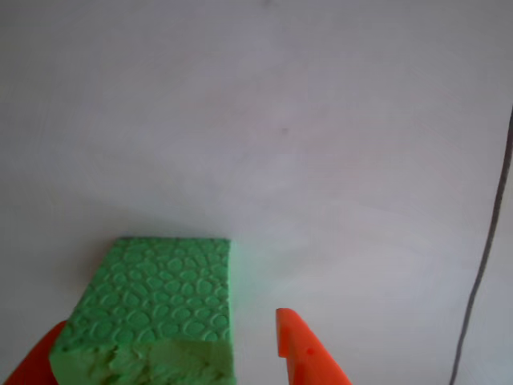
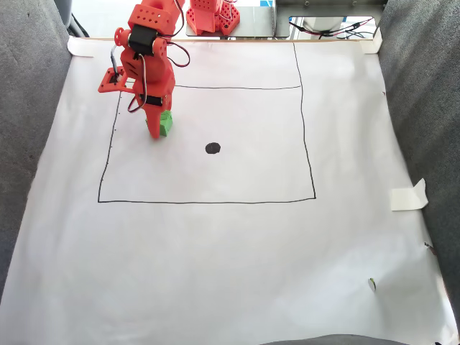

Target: Grasp the colored block, Place it on the black dot, and then return the arm to the default position.

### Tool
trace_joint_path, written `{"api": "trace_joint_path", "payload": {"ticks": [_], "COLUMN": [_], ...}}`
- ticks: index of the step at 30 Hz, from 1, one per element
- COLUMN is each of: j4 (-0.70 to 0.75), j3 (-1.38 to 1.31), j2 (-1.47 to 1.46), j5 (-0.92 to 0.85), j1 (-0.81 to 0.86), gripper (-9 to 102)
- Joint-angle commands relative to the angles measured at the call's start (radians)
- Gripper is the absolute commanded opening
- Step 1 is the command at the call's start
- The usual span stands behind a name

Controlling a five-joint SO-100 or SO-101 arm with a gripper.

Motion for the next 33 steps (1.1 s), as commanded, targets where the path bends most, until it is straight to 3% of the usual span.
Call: {"api": "trace_joint_path", "payload": {"ticks": [1,10,21,28,33], "j4": [-0.011,-0.015,0.037,0.109,0.141], "j3": [-0.054,-0.074,-0.066,-0.074,-0.066], "j2": [0.018,0.012,0.072,0.153,0.247], "j5": [0.014,0.038,0.017,-0.038,0.025], "j1": [0.002,0.011,-0.005,-0.121,-0.233], "gripper": [29,0,0,0,0]}}
